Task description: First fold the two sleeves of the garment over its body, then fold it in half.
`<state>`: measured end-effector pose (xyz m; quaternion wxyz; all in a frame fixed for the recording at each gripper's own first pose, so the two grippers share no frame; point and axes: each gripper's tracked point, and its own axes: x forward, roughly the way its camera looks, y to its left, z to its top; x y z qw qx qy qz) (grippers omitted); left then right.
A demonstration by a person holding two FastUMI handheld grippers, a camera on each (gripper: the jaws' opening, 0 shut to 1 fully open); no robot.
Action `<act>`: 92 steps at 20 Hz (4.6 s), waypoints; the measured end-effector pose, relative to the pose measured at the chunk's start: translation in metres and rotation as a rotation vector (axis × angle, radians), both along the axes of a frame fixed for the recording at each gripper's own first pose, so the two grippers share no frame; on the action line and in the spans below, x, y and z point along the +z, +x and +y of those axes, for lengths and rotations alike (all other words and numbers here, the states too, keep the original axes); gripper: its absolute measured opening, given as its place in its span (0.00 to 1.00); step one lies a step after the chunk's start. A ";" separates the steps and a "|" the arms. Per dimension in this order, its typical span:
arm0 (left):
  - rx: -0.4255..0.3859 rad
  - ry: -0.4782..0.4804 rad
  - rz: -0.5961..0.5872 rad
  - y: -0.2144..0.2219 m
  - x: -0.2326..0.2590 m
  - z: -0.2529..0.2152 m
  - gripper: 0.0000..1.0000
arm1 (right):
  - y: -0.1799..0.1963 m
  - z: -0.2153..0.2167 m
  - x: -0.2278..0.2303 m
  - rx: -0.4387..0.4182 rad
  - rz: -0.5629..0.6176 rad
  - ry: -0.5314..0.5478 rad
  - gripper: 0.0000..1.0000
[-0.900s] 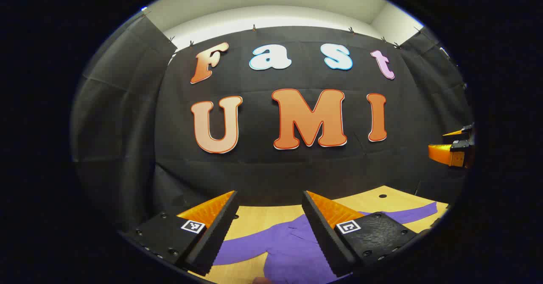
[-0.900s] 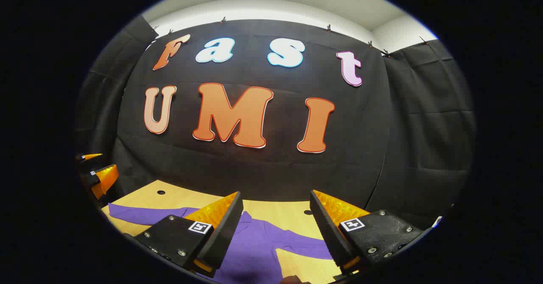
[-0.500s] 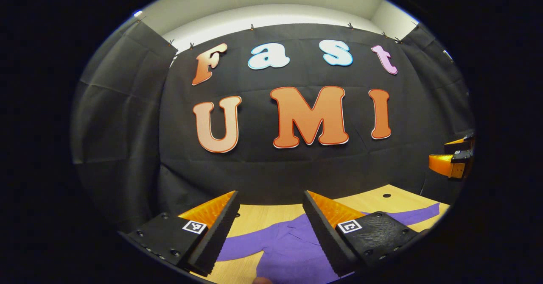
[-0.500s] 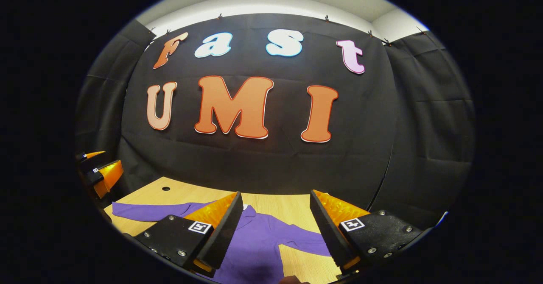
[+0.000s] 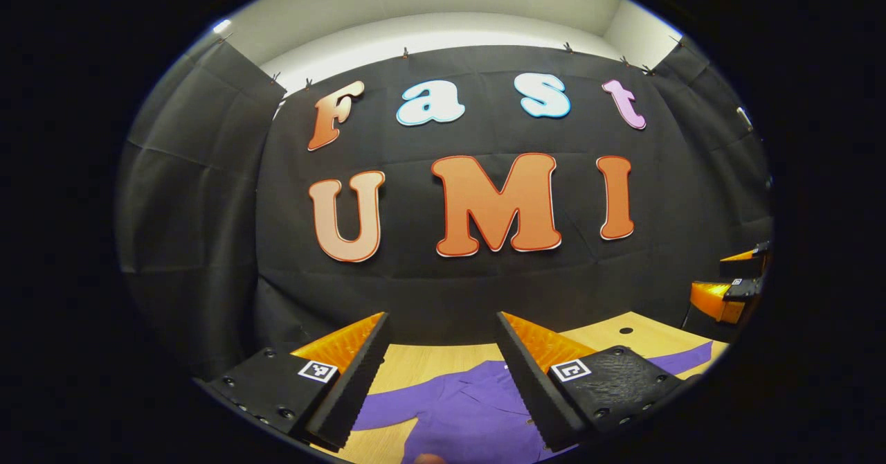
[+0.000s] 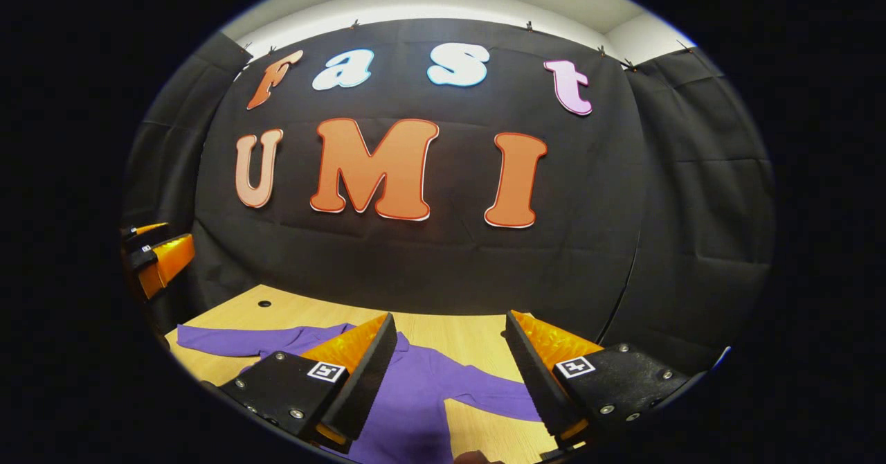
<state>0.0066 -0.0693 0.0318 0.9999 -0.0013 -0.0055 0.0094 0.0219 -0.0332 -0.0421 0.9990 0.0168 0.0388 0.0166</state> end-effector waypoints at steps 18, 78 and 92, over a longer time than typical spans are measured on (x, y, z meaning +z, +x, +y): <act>-0.053 0.058 -0.034 -0.014 0.016 -0.024 0.97 | 0.013 -0.174 -0.158 -0.360 0.340 -0.044 0.95; 0.020 0.115 0.217 -0.010 -0.063 0.083 0.98 | 0.100 -0.004 -0.129 0.055 0.861 0.389 0.04; 0.235 0.075 0.294 -0.020 -0.112 0.238 0.98 | 0.103 0.212 -0.070 0.358 0.845 0.341 0.03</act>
